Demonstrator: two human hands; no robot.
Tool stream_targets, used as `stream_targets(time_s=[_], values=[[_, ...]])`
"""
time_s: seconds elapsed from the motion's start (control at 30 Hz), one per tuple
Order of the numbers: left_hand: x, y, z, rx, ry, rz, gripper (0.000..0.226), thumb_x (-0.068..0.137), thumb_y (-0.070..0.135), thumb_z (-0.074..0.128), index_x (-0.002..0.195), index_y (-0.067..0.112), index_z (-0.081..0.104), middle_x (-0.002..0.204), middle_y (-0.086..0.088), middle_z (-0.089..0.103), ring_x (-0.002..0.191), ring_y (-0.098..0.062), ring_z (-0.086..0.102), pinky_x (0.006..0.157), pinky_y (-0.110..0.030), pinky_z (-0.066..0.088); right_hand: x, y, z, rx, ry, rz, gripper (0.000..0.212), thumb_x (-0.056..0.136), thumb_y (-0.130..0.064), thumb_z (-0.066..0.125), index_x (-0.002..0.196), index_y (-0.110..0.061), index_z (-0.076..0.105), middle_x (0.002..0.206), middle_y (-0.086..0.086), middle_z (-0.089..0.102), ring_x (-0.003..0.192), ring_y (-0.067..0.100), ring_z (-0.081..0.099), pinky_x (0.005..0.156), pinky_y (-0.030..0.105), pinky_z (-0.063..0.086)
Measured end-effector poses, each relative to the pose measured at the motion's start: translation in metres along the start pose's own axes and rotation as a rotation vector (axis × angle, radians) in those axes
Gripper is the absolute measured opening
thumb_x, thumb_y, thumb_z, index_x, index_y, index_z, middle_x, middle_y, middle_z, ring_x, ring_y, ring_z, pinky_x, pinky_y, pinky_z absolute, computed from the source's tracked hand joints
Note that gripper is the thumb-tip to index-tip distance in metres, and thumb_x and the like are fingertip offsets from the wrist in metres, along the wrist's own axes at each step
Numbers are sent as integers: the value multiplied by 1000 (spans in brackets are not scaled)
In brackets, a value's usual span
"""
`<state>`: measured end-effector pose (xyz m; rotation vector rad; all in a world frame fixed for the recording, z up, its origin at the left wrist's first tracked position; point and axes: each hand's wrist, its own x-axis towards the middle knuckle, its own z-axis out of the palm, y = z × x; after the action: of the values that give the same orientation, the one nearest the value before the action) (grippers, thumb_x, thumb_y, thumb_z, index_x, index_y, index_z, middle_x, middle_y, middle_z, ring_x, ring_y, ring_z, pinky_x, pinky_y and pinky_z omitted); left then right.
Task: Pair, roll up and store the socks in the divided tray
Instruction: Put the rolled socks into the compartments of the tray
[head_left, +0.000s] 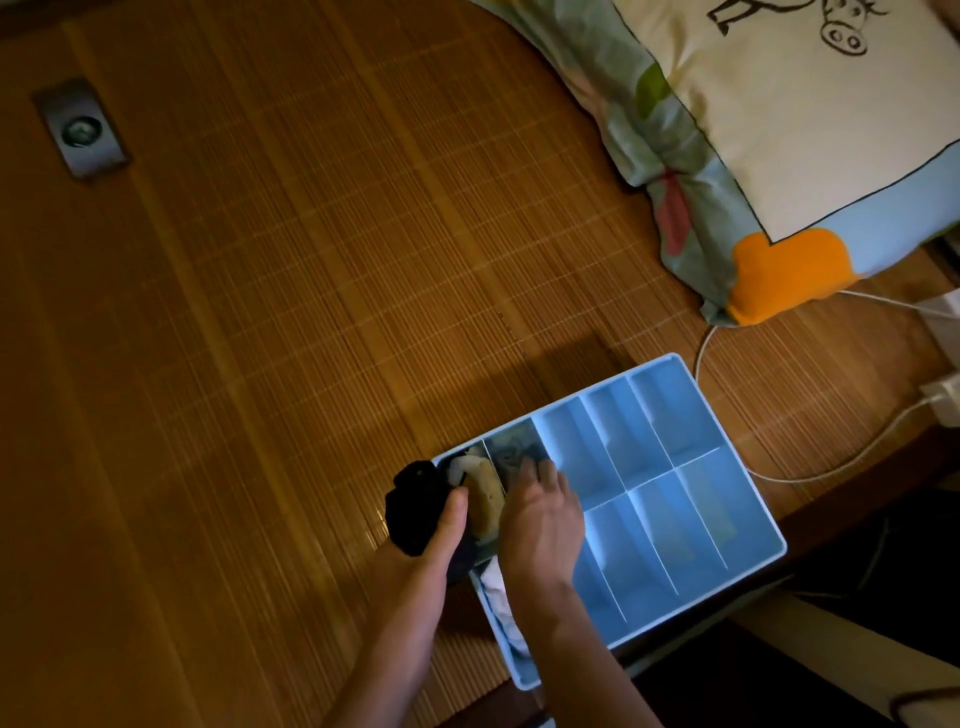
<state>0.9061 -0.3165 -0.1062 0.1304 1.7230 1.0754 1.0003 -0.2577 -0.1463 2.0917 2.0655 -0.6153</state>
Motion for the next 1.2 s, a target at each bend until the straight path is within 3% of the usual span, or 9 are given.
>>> stream_targets(time_s=[0.13,0.23,0.33,0.47,0.63,0.77,0.93,1.13,1.2], values=[[-3,6,-9,52,-50,-43,60,63,67,75,108,28,71,95,19,78,90,5,72,77,-13,55,-2,-7,-19,260,-83,125,45,106,-25,43,149,-18,38,130,7,61,117,30,60,89,38,51],[-2,10,-10,76,-81,-79,39,72,49,82,101,25,72,94,10,80,90,-6,75,77,-22,59,-26,-12,-49,672,101,76,24,102,-31,55,122,-22,65,106,-4,71,96,14,69,76,29,54],[-4,6,-6,168,-130,-41,16,85,19,81,98,16,73,90,-3,80,85,-16,76,73,-29,61,-54,-22,-73,1089,-183,45,24,93,-50,61,106,-31,71,93,-10,74,89,2,70,75,21,56],[-9,-3,-1,309,-335,-15,42,89,-10,65,123,13,56,99,1,68,79,2,69,67,-13,55,-69,-10,-66,993,-306,82,32,84,-37,74,113,-42,63,99,-14,74,96,-3,69,84,26,60],[-16,-2,-4,611,-759,236,30,94,27,68,121,14,64,88,5,69,82,-4,70,68,-21,55,-81,20,-61,955,-162,140,32,86,-28,75,107,-45,59,87,-23,72,87,-11,66,70,10,52],[-29,-8,10,738,-871,54,79,80,16,75,146,36,37,111,32,67,104,14,62,84,-13,54,-97,51,-51,840,-80,198,36,90,-22,73,119,-37,60,96,-22,71,89,-11,66,78,17,56],[-30,-9,15,922,-723,94,99,85,22,70,160,46,10,154,22,32,143,-7,36,116,-41,43,-102,76,-37,625,110,164,40,92,-18,70,126,-34,56,111,-11,69,101,12,68,82,36,56],[-26,-18,-3,751,-478,191,45,99,19,63,131,48,51,135,18,56,113,6,55,83,-14,56,-95,63,-11,133,103,115,49,72,-16,86,116,-6,67,93,7,68,83,31,63,72,40,54],[-26,-18,-9,738,-450,204,41,99,20,62,127,48,53,132,18,58,115,4,55,92,-24,57,-96,54,-5,77,143,75,51,66,-14,89,112,-6,69,86,5,68,77,29,61,65,38,53]])
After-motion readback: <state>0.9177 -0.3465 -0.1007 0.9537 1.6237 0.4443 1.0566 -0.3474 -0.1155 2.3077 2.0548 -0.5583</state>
